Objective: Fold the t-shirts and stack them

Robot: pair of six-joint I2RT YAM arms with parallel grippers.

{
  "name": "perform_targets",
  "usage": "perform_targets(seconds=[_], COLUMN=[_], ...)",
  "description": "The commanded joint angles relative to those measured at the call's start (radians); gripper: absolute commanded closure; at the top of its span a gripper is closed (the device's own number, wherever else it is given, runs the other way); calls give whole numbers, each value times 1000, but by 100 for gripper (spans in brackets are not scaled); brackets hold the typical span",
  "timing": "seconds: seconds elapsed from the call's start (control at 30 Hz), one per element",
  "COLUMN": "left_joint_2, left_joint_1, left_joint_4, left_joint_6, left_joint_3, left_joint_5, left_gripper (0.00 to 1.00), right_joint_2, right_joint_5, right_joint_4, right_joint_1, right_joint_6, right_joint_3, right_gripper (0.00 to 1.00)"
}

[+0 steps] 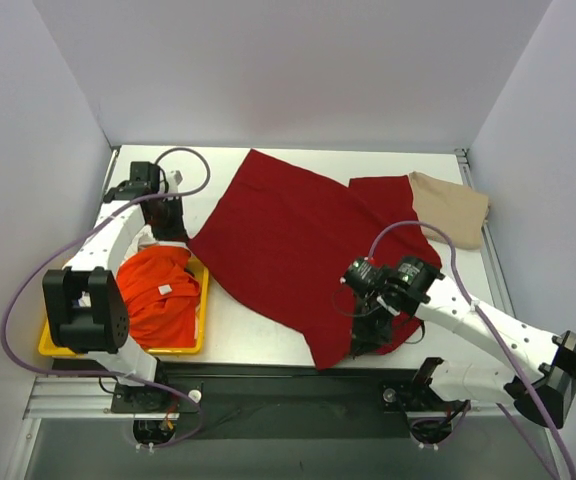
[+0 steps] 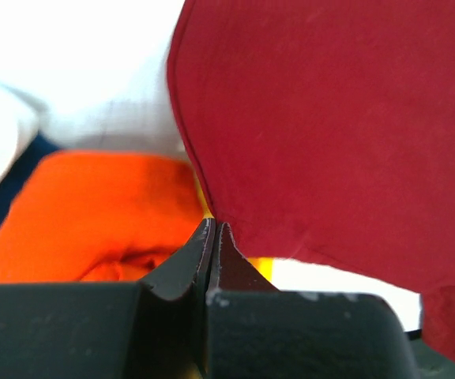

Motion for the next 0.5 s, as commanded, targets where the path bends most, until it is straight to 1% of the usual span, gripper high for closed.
perform_targets(seconds=[0.0,0.03,0.07,0.17,0.27,0.47], left_joint_2=[71,89,109,189,269,362], left_joint_1=[-13,-13,-13,-13,-14,-19], left_joint_4=[0,-3,-17,-59,-95,-113], left_joint_6=[-4,-4,-1,14,20,-1], left_joint_3=[142,162,182,276,360,518], left_joint_5=[78,89,95,122,132,141], left_gripper=[100,100,100,100,100,100], right_joint_2=[45,51,59,96,165,237], right_joint_5=[76,85,88,104,127,133], right_joint_4=[-77,-79,-77,-76,-76,-67], right_joint_1=[-95,-120,-173,-245,-359,-526], right_joint_6=[-68,-85,-126,-193,-300,-406], right_joint_3=[53,61,68,104,154,234], right_gripper=[100,100,100,100,100,100])
